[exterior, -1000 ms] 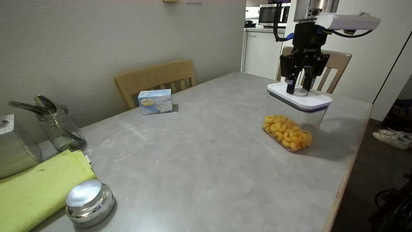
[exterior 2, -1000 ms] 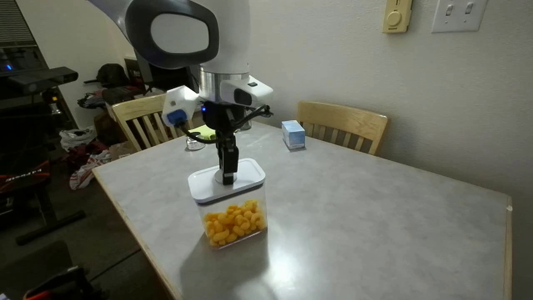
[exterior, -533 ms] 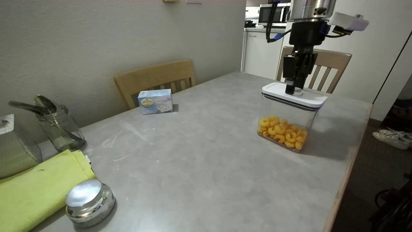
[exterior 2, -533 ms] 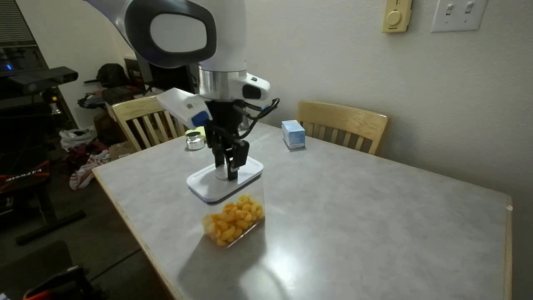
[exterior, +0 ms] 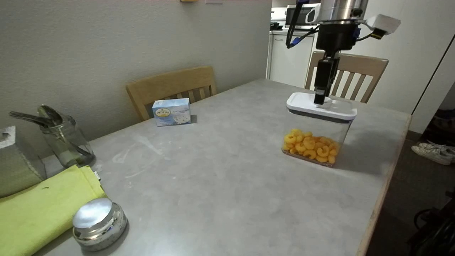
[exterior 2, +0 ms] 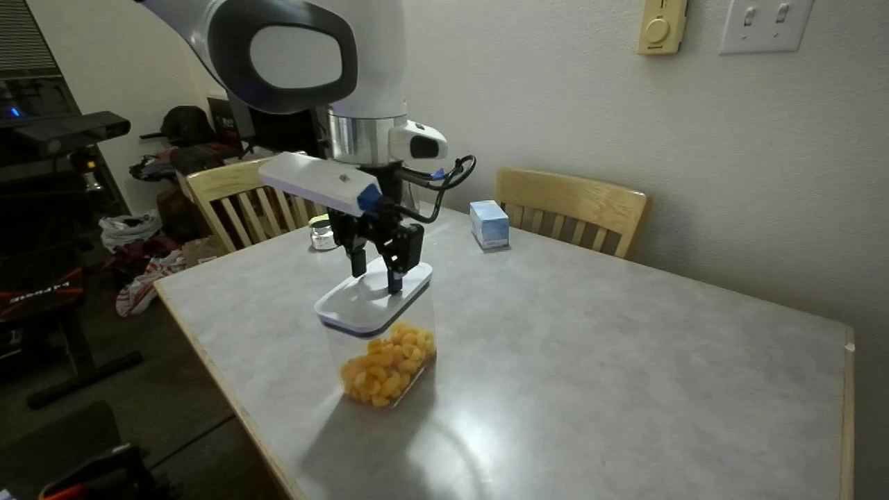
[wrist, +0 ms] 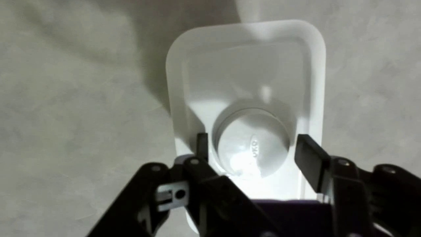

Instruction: Put the white lid on the storage container then push the button on the lid

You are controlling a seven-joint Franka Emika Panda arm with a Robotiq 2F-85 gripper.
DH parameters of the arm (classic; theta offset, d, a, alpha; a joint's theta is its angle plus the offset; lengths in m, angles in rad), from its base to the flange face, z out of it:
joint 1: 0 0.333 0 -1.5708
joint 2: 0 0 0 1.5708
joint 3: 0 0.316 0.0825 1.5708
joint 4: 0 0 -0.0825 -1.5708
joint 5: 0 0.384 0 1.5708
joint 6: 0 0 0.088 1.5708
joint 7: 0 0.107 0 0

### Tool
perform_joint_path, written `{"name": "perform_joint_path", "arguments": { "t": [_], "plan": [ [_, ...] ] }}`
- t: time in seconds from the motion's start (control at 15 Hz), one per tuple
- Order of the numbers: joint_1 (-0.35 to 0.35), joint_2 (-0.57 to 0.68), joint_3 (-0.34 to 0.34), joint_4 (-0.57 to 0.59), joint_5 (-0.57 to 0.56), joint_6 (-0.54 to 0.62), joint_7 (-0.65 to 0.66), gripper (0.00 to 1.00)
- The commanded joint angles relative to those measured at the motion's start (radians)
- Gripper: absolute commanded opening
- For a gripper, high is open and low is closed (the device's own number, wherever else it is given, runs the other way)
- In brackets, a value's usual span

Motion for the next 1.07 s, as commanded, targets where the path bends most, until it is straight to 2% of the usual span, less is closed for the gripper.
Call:
{"name": "perform_joint_path", "arguments": {
  "t": [0.0, 0.2, 0.27, 0.4, 0.73, 1.0],
  "plan": [
    [-0.008, -0.006, 0.011, -0.005, -0.020, 0.004, -0.001, 0.99],
    [0.000, -0.027, 0.013, -0.005, -0.045, -0.013, 0.043, 1.00],
    [0.004, -0.034, 0.014, -0.004, -0.058, -0.022, 0.066, 0.79],
    [0.008, -0.043, 0.014, 0.000, -0.079, -0.036, 0.105, 0.74],
    [0.015, -0.063, 0.015, 0.011, -0.119, -0.076, 0.172, 0.38],
    [0.017, -0.070, 0.018, 0.013, -0.093, -0.094, 0.188, 0.10]
  ]
}}
